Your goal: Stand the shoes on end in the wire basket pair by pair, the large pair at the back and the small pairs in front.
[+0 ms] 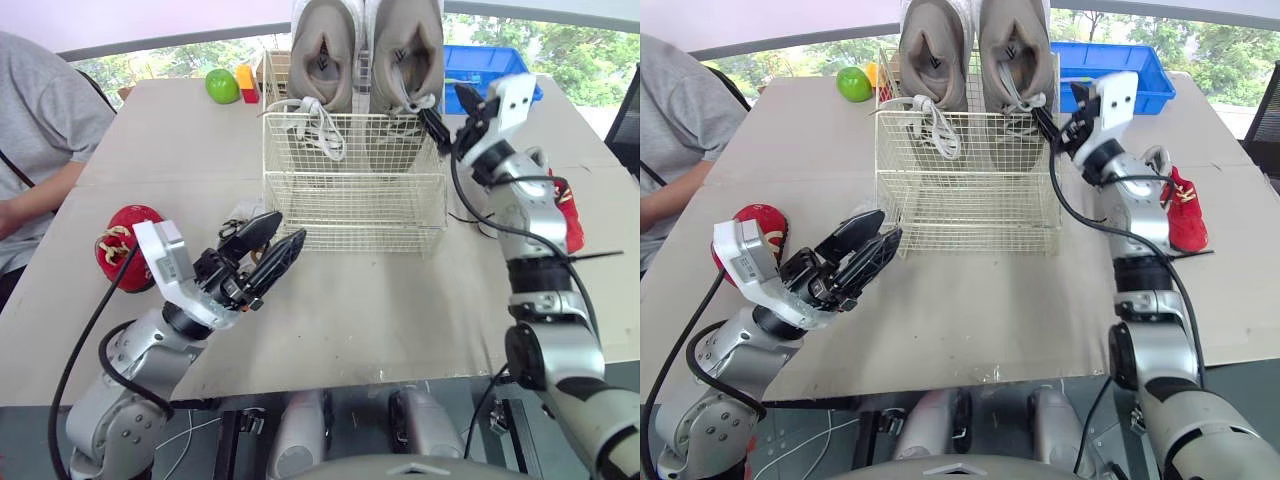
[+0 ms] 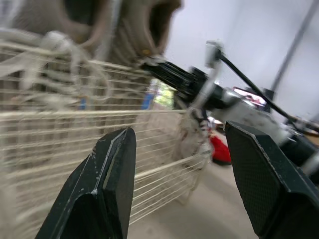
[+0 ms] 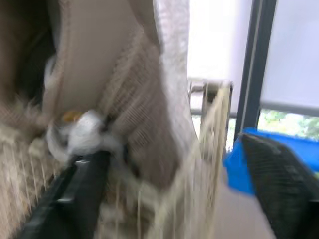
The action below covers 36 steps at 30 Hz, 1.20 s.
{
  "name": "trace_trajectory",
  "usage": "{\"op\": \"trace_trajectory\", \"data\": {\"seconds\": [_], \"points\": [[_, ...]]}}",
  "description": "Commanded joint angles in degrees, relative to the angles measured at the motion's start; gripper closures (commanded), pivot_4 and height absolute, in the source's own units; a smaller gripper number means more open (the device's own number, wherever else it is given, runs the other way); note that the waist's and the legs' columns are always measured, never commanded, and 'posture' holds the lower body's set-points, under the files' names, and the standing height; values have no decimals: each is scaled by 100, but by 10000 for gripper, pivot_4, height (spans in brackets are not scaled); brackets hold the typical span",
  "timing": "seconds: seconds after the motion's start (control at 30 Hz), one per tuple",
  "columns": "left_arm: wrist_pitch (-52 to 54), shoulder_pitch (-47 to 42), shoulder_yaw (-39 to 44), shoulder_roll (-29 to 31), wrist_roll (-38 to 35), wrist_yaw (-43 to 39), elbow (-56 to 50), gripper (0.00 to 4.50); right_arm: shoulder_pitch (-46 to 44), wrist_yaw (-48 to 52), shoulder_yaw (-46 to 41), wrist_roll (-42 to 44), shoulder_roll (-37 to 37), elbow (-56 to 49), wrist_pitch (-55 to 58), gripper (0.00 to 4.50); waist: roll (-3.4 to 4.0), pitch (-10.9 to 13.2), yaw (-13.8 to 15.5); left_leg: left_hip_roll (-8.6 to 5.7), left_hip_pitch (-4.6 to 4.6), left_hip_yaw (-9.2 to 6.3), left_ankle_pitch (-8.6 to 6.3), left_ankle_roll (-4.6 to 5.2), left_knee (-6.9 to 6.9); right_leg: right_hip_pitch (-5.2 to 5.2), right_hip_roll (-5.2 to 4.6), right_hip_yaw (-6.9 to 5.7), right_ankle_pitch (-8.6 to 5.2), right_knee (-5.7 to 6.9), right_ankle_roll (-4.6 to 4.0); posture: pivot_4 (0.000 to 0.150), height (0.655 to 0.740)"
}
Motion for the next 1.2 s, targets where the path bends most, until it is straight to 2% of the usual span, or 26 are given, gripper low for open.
{"op": "trace_trajectory", "data": {"seconds": [0.03, 0.1, 0.17, 0.27, 0.37, 0.5, 0.73, 0.77, 0.8, 0.9, 0.97, 1.03, 1.1, 1.13, 1.2], "points": [[-7, 268, 496, 5, 77, 600, -196, 14028, 214, 407, -14, 236, -521, -1189, 416, 7051, -1, 1, 1, 0, -2, 2, 0, 0, -5, -5, 0, 1, 0, -1, 0, 1500, 7400], [209, 518, 727, 151, 258, 989, -199, 14028, 483, 817, -136, 719, -816, -1842, 759, 7051, -2, 1, 0, 0, -1, 1, 0, 0, -11, -7, 0, 2, 0, -2, 1, 1500, 7400], [397, 864, 1049, 227, 383, 1354, -219, 14028, 1012, 1638, -130, 1367, -1373, -2732, 1270, 7051, -3, 1, -1, 1, 1, 1, 0, 0, -21, -9, 2, 1, -1, -4, 1, 1500, 7400], [614, 1042, 1224, 320, 835, 1841, -128, 14028, 1715, 2356, 39, 2003, -2076, -3773, 1944, 105, -9, 0, 15, 2, 5, -3, 0, 0, -44, -8, -2, -4, -3, -22, 1, 1500, 7400], [786, 943, 976, 309, 1326, 2194, -10, 14028, 2210, 2615, 213, 2591, -2419, -4566, 2558, 105, -11, 0, 15, 1, 9, -4, 0, 0, -45, -9, -3, -2, -4, -21, -2, 1500, 7400], [978, 615, 465, 164, 1801, 2432, 274, 14028, 2618, 2612, 533, 2344, -2535, -4954, 2505, 105, -19, -3, 18, 0, 13, -6, 0, 0, -44, -8, -5, 4, -4, -22, -3, 1500, 7400], [1015, 64, -169, -57, 2354, 2337, 876, 14028, 2549, 2377, 560, 2251, -2498, -5031, 2517, 105, -27, -4, 24, -4, 5, -6, 0, -1, -44, -11, -9, 4, -3, -29, -4, 1500, 7400], [1012, 31, -231, -98, 2378, 2290, 902, 19300, 2540, 2381, 571, 2233, -2509, -5028, 2516, 0, -27, -4, 24, -4, 4, -6, 0, -1, -45, -11, -9, 3, -3, -31, -4, 1500, 7400], [1005, 9, -271, -135, 2406, 2259, 916, 21656, 2525, 2381, 593, 2195, -2518, -5023, 2505, 0, -27, -4, 25, -4, 4, -6, 0, -1, -47, -12, -9, 3, -3, -31, -4, 1500, 7400], [956, -15, -220, -254, 2499, 2266, 894, 35779, 2406, 2284, 625, 2210, -2445, -4988, 2564, 0, -28, -5, 28, -4, 4, -5, 0, -1, -47, -11, -9, -1, -3, -29, -4, 1500, 7400], [490, -161, 42, -502, 2568, 2384, 757, 43013, 2260, 2192, 594, 2259, -2341, -4962, 2563, 0, -28, -4, 26, -4, 6, -7, 0, -1, -47, -11, -9, 3, -3, -28, -4, 1500, 7400], [-101, -726, 605, -894, 2195, 2675, 473, 43491, 1990, 2040, 596, 2171, -2235, -4903, 2520, 0, -43, 4, 33, -4, 4, -9, 0, 0, -46, -12, -10, 3, -3, -29, -4, 1500, 7400], [-307, -1384, 1049, -942, 1695, 2834, 205, 43491, 1469, 1947, 551, 2353, -2119, -4784, 2687, 0, -68, 16, 45, -3, -3, -8, 1, -1, -40, -13, -9, -9, -2, -22, -5, 1500, 7400], [-328, -1638, 1098, -861, 1572, 2783, 114, 43491, 1242, 1934, 527, 2447, -2094, -4747, 2775, 0, -74, 11, 44, -1, -8, -13, 3, -3, -38, -15, -3, -14, 3, -20, -11, 1500, 7400], [-244, -2191, 804, -370, 1393, 2145, -47, 43491, 554, 1862, 408, 2869, -2082, -4656, 3117, 0, -73, 11, 32, -1, 0, -9, 3, -4, -38, -9, -3, -10, 4, -19, -10, 1500, 7400]]}}
